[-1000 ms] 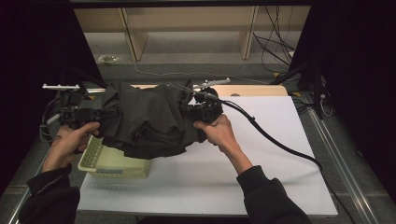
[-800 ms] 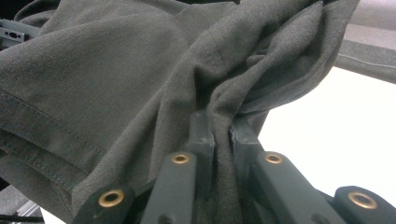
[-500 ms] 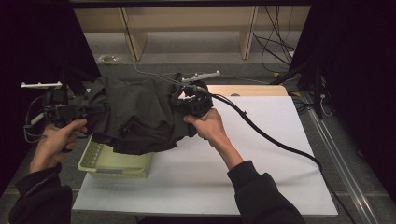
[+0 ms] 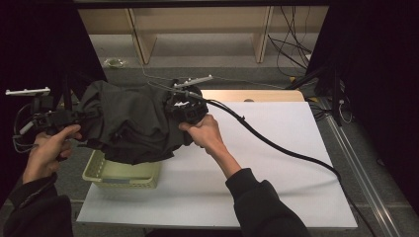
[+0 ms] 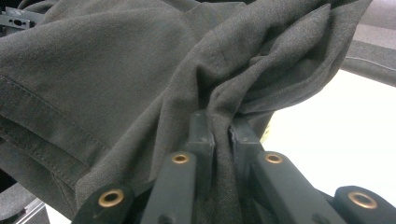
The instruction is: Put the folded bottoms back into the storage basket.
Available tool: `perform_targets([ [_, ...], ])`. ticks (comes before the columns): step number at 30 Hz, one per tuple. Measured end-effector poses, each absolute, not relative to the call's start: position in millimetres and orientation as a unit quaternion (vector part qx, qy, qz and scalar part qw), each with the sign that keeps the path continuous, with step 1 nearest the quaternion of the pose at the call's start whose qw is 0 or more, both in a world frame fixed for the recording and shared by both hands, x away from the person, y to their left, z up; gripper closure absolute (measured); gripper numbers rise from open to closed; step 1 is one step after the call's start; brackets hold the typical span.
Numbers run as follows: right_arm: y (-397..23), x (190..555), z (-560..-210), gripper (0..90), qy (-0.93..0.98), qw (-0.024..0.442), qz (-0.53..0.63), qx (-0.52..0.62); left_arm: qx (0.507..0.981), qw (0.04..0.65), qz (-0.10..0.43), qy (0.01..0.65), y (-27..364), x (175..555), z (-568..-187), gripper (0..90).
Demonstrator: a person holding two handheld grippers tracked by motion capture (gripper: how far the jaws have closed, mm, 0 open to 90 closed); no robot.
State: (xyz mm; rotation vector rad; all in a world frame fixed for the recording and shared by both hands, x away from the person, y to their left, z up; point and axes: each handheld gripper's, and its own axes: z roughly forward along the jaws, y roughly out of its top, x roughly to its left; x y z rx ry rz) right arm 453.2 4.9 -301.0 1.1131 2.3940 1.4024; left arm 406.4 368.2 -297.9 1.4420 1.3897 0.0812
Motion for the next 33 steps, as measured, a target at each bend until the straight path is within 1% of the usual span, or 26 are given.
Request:
perform_targets([
  [7, 11.8, 453.4, -301.7, 83.0, 0.799, 0.073, 0.468, 0.371, 0.596, 0.540, 0.037, 0.593, 376.3, 407.4, -302.3, 80.8],
  [18, 21.4, 448.2, -290.6, 82.9, 0.798, 0.078, 0.481, 0.355, 0.586, 0.560, 0.052, 0.583, 385.4, 394.9, -286.8, 80.9],
  [23, 24.0, 447.2, -288.6, 82.9, 0.797, 0.077, 0.484, 0.352, 0.580, 0.565, 0.055, 0.583, 390.1, 392.5, -285.6, 80.8],
  [26, 28.9, 445.3, -285.7, 82.9, 0.801, 0.082, 0.485, 0.342, 0.579, 0.573, 0.066, 0.577, 390.2, 386.8, -277.2, 80.9],
  [28, 29.4, 445.0, -284.7, 82.9, 0.799, 0.078, 0.488, 0.343, 0.578, 0.575, 0.069, 0.575, 390.9, 384.7, -274.5, 80.8],
  [31, 29.2, 445.5, -284.9, 82.9, 0.798, 0.077, 0.489, 0.343, 0.576, 0.576, 0.066, 0.576, 392.1, 385.1, -276.2, 80.8],
  [33, 30.3, 445.7, -287.6, 82.9, 0.800, 0.079, 0.485, 0.344, 0.576, 0.569, 0.058, 0.584, 393.1, 390.3, -284.6, 80.8],
])
